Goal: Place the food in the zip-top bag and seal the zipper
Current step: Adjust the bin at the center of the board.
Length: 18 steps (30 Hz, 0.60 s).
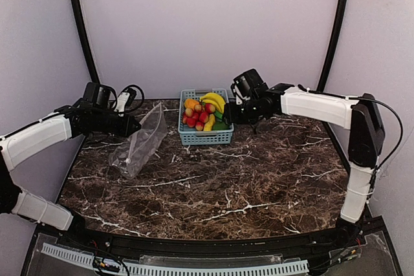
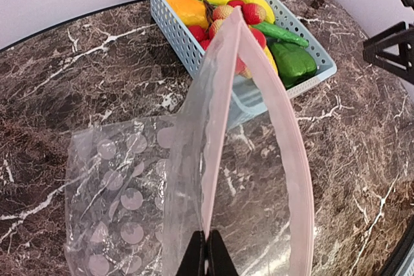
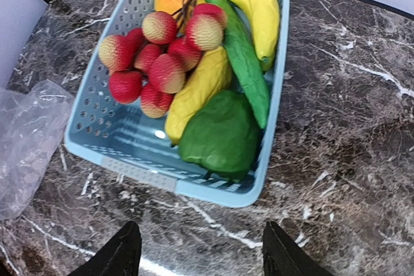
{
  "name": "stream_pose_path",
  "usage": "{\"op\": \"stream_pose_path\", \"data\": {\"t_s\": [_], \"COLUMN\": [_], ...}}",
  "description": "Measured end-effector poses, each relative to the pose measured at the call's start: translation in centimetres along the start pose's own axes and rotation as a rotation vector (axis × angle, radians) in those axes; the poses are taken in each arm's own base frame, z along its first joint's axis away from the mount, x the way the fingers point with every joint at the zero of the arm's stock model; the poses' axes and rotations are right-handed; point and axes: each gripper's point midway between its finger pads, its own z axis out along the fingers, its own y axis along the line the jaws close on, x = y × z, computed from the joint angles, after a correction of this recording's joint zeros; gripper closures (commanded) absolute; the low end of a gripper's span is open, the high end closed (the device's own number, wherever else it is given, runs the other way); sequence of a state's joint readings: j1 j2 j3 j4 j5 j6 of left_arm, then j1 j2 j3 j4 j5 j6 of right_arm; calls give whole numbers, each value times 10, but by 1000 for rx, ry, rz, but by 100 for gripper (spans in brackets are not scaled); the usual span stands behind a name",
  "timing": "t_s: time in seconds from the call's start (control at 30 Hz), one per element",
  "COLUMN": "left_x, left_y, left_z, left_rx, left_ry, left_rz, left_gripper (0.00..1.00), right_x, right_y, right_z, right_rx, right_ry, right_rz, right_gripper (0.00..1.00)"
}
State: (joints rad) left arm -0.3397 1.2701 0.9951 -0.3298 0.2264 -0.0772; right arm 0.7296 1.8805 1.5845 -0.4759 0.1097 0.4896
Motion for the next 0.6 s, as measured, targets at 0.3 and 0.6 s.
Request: {"op": "stream_pose_path", "data": {"t_s": [0.3,0.6], "left_x": [1,0], "left_y": [10,10], "left_z": [2,2], "left_rx": [-40,-41], "left_ry": [-10,-13], "left_rz": [36,40], "left_gripper": [99,99], "right_x": [-1,0], "right_y": [-53,-59], "right_z": [49,72], "right_rx": [93,88], "right_ry": [57,91], "right_rz": [28,15], "right_gripper": [56,63]}}
